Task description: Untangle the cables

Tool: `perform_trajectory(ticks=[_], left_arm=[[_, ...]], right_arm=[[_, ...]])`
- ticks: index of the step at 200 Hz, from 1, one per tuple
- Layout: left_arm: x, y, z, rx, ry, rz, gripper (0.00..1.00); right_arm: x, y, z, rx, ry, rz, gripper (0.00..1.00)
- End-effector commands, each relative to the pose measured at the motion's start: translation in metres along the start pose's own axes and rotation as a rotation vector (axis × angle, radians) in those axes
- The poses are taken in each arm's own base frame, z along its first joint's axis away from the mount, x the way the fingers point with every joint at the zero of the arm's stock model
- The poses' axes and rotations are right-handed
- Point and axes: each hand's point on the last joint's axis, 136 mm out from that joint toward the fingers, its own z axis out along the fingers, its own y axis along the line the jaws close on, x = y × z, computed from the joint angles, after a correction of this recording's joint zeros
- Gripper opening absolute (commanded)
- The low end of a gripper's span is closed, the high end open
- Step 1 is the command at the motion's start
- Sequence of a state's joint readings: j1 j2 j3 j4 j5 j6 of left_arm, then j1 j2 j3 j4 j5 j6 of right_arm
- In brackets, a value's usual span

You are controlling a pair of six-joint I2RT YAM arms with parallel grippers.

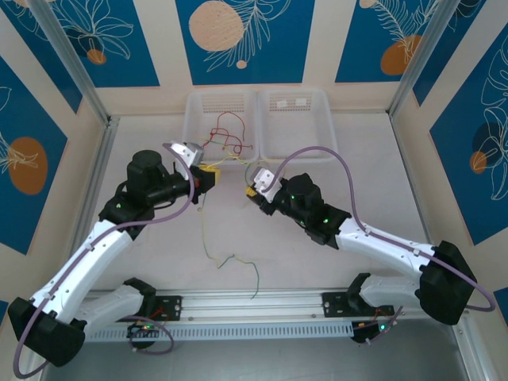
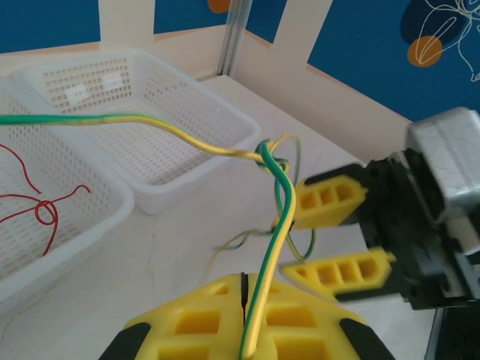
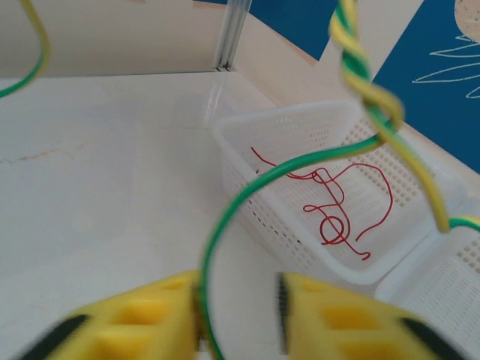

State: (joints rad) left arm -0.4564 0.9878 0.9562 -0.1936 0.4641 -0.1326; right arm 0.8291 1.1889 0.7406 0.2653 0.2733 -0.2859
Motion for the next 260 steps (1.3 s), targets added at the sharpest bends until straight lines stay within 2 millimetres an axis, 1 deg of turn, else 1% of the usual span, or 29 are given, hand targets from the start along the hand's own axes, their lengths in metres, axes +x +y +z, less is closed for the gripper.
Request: perform_trajectory(ticks=[1, 15, 27, 40, 56, 90, 135, 168, 208, 226, 244, 260], left_arm=[[-0.013, -0.009, -0.007, 0.027, -0.051, 0.019, 0.00], [-0.013, -0.004, -0.009, -0.012, -0.054, 0.016, 0.00], [-0.015, 0.001, -0.012, -0.052, -0.061, 0.013, 0.00], [-0.017, 0.009, -0.017, -0.108, -0.077, -0.002, 0.00], [-0.022, 0.013, -0.022, -0.141, -0.095, -0.009, 0.00], [-0.032, 0.019, -0.029, -0.158, -0.123, -0.046, 0.00], [-0.038, 0.039, -0.040, -0.231, -0.142, -0.104, 0.00], [-0.037, 0.049, -0.052, -0.273, -0.146, -0.124, 0.00], [-0.036, 0.051, -0.063, -0.297, -0.144, -0.122, 0.00], [-0.035, 0.054, -0.066, -0.314, -0.135, -0.119, 0.00], [-0.034, 0.054, -0.065, -0.307, -0.131, -0.118, 0.00], [-0.034, 0.055, -0.067, -0.313, -0.133, -0.121, 0.00]], right_arm=[[-0.018, -0.016, 0.000, 0.050, -0.048, 0.044, 0.10], [-0.017, -0.019, -0.002, 0.049, -0.041, 0.068, 0.00], [-0.014, -0.020, -0.006, 0.036, -0.036, 0.102, 0.00], [-0.004, -0.025, -0.010, 0.029, -0.017, 0.150, 0.00], [0.014, -0.033, -0.016, 0.037, 0.019, 0.235, 0.00], [0.064, -0.064, -0.032, 0.123, 0.109, 0.438, 0.00], [0.105, -0.103, -0.062, 0.278, 0.173, 0.641, 0.00], [0.117, -0.121, -0.078, 0.331, 0.193, 0.747, 0.00], [0.121, -0.130, -0.087, 0.339, 0.216, 0.806, 0.00], [0.124, -0.138, -0.093, 0.369, 0.233, 0.827, 0.00], [0.120, -0.139, -0.096, 0.362, 0.214, 0.813, 0.00], [0.129, -0.143, -0.100, 0.401, 0.257, 0.836, 0.00]])
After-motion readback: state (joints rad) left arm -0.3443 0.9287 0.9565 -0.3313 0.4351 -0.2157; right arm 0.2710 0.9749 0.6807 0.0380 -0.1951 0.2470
